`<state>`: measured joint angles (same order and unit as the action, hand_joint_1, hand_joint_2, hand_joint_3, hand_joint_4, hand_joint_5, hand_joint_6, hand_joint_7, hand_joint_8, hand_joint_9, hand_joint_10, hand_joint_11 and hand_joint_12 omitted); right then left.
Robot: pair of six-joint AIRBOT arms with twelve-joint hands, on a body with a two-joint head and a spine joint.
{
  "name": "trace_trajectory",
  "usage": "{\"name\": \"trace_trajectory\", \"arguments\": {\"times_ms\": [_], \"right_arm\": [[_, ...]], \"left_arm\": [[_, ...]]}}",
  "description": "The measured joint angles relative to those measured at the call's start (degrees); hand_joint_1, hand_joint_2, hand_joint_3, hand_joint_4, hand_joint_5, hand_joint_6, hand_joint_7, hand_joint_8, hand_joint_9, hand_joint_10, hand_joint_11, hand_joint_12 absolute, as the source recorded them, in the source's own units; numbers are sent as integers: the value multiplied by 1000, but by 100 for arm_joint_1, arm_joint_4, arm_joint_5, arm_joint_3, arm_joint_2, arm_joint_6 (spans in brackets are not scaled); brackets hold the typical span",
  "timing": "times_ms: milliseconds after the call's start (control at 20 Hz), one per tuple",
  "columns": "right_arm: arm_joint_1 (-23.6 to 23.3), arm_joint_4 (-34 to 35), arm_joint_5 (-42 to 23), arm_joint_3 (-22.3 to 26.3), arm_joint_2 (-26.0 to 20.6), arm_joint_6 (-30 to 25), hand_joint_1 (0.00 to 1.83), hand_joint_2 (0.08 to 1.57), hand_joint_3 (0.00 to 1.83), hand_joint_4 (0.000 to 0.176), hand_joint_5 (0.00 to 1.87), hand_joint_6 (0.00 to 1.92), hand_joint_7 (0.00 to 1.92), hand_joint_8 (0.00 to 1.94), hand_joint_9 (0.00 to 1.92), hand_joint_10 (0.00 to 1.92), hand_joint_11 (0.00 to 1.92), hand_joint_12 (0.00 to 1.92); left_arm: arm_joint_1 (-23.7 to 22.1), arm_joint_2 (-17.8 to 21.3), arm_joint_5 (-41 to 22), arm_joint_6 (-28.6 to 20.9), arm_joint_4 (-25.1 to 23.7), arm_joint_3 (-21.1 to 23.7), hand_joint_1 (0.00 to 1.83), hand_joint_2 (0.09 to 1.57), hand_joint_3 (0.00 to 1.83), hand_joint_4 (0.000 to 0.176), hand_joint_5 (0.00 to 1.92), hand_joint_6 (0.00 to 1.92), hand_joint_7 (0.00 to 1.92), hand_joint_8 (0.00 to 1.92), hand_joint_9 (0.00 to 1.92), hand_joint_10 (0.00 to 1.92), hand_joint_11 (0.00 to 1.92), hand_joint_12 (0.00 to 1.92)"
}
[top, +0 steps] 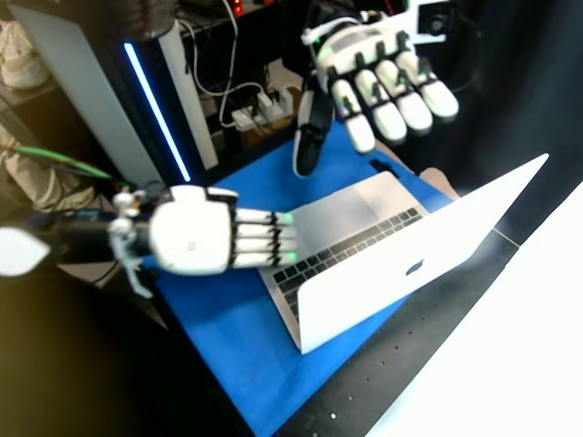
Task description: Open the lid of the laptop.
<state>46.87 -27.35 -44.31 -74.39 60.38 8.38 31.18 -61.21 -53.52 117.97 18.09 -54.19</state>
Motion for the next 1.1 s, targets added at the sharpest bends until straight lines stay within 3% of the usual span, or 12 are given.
{"name": "trace_trajectory", "arguments": {"times_ms": [250, 450, 600, 850, 1000, 1100], "right_arm": [[413, 1574, -1141, 96, -262, 498, 112, 1398, 0, 0, 162, 10, 143, 17, 130, 20, 137, 54], [903, 2767, -2192, 212, -302, 684, 8, 1394, 0, 0, 165, 12, 155, 9, 107, 3, 63, 21], [1130, 3394, -2728, 225, -295, 693, 75, 1384, 0, 0, 183, 7, 147, 0, 107, 0, 76, 26], [1158, 3687, -3252, 229, -269, 695, 169, 1363, 0, 0, 211, 5, 162, 1, 109, 3, 79, 26], [1158, 3633, -3252, 264, -234, 704, 216, 1368, 0, 0, 204, 0, 134, 0, 70, 0, 35, 8], [1161, 3683, -3261, 264, -236, 706, 194, 1373, 1, 0, 206, 1, 134, 0, 66, 0, 28, 4]], "left_arm": [[466, 144, -761, -13, 136, 372, 359, 851, 0, 0, 39, 6, 54, 4, 0, 0, 0, 0], [817, 435, -1453, -11, 164, 671, 471, 948, 8, 0, 92, 7, 87, 5, 18, 3, 0, 0], [907, 433, -1692, -98, 516, 675, 482, 975, 11, 0, 95, 1, 69, 0, 0, 0, 0, 0], [1150, 428, -1731, -1445, 546, 472, 309, 1015, 16, 0, 42, 0, 79, 4, 38, 11, 0, 0], [1283, 470, -1853, -2474, 391, 348, 157, 1129, 20, 0, 6, 0, 63, 0, 30, 1, 0, 0], [1386, 470, -1878, -3362, 289, 162, 182, 1126, 8, 0, 0, 0, 58, 0, 16, 0, 0, 0]]}}
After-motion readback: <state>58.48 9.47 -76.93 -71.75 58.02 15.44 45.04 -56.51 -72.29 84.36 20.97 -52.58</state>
